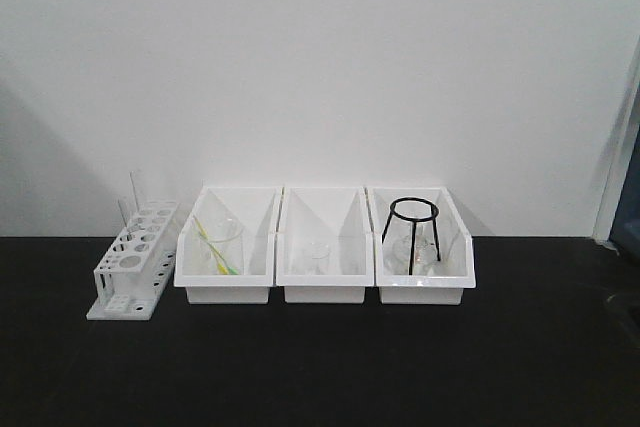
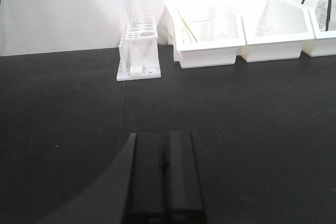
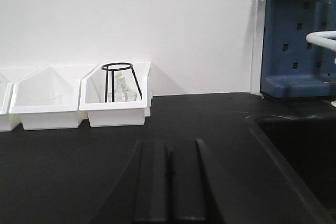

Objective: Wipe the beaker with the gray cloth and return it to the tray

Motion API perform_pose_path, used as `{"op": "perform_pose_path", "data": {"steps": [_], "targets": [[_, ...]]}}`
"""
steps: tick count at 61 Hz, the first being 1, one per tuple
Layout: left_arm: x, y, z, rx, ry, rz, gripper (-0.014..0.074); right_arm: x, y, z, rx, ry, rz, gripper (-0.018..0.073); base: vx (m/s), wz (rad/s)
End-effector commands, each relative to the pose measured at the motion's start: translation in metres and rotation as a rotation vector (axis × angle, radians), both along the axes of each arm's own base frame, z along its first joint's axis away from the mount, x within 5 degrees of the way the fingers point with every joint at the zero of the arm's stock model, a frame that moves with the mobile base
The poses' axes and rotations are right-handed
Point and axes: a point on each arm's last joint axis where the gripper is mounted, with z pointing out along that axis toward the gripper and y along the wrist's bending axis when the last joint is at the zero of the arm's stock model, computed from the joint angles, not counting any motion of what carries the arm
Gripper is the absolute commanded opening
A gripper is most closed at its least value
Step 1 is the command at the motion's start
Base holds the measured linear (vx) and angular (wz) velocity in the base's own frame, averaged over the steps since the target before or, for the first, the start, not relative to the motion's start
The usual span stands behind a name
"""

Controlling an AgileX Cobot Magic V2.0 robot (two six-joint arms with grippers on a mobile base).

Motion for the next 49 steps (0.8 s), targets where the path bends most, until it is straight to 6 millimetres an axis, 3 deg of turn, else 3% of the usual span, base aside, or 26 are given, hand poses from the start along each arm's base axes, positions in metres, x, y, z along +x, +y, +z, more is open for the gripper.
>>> {"op": "perform_pose_path", "data": {"steps": [1, 49], "targets": [[-0.0004, 0.0005, 0.0099, -0.017, -0.096, 0.006, -0.0006, -0.0002, 0.0003, 0.0027, -0.007, -0.072, 0.002, -0.0008, 0.0, 0.0], [-0.0004, 0.0005, 0.0099, -0.017, -0.096, 0.006, -0.0006, -0.0002, 0.0003, 0.0027, -0.007, -0.072, 0.002, -0.0008, -0.01, 0.0]]}}
